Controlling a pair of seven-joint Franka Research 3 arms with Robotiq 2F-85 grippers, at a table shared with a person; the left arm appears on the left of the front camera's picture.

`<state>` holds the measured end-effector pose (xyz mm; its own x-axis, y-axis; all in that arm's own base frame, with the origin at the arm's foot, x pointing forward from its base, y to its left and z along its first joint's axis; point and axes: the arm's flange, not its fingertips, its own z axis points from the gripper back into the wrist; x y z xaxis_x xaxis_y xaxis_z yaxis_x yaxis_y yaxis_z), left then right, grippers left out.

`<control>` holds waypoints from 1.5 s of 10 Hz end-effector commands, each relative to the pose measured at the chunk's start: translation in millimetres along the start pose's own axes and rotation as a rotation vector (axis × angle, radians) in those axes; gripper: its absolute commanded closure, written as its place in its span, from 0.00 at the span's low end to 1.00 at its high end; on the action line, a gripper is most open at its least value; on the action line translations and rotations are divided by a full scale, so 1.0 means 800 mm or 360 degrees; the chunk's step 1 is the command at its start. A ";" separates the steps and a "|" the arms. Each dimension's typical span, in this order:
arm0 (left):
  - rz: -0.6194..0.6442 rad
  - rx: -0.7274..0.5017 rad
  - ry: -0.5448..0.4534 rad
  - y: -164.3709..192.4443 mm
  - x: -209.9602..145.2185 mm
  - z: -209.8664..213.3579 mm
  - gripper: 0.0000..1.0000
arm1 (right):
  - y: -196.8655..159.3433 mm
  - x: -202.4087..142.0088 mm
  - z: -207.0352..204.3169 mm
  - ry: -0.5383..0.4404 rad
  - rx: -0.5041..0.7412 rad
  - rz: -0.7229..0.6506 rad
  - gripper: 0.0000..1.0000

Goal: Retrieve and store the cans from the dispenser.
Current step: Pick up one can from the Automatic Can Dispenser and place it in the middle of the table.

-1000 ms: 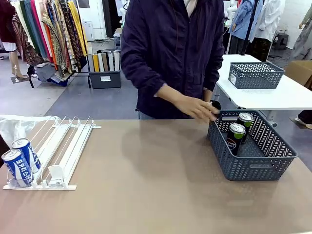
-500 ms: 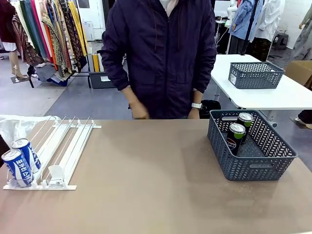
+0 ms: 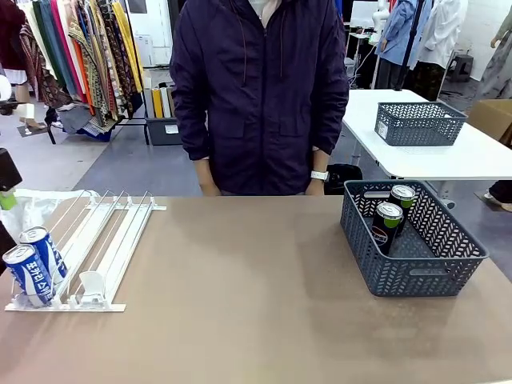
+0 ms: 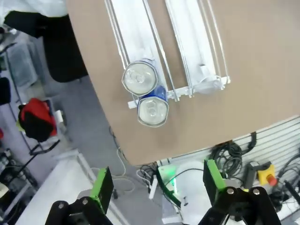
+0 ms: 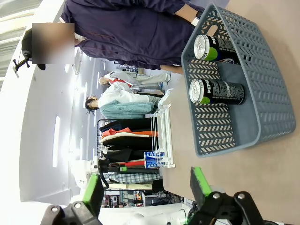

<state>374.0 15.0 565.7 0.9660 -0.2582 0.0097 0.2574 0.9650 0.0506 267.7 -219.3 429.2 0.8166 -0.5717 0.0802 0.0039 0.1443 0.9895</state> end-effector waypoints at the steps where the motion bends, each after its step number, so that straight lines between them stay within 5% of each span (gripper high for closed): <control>1: 0.0080 -0.0125 -0.0033 0.002 -0.012 0.010 0.00 | 0.003 0.000 0.000 0.0002 0.0013 -0.0004 0.00; 5: 0.0011 -0.0054 -0.0090 0.005 -0.006 -0.009 0.00 | 0.003 0.000 0.000 0.0002 0.0013 -0.0004 0.00; 8: 0.0207 -0.0013 -0.0099 0.018 -0.046 -0.079 0.00 | 0.003 0.000 0.000 0.0002 0.0013 -0.0004 0.00; 15: 0.0245 -0.0197 -0.0216 0.006 -0.066 -0.181 0.00 | 0.003 0.000 0.000 0.0002 0.0013 -0.0004 0.00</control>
<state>346.4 45.7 449.1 0.9900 -0.1027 0.0969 0.1089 0.9922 -0.0612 267.7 -219.3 429.1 0.8166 -0.5717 0.0801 0.0039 0.1442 0.9895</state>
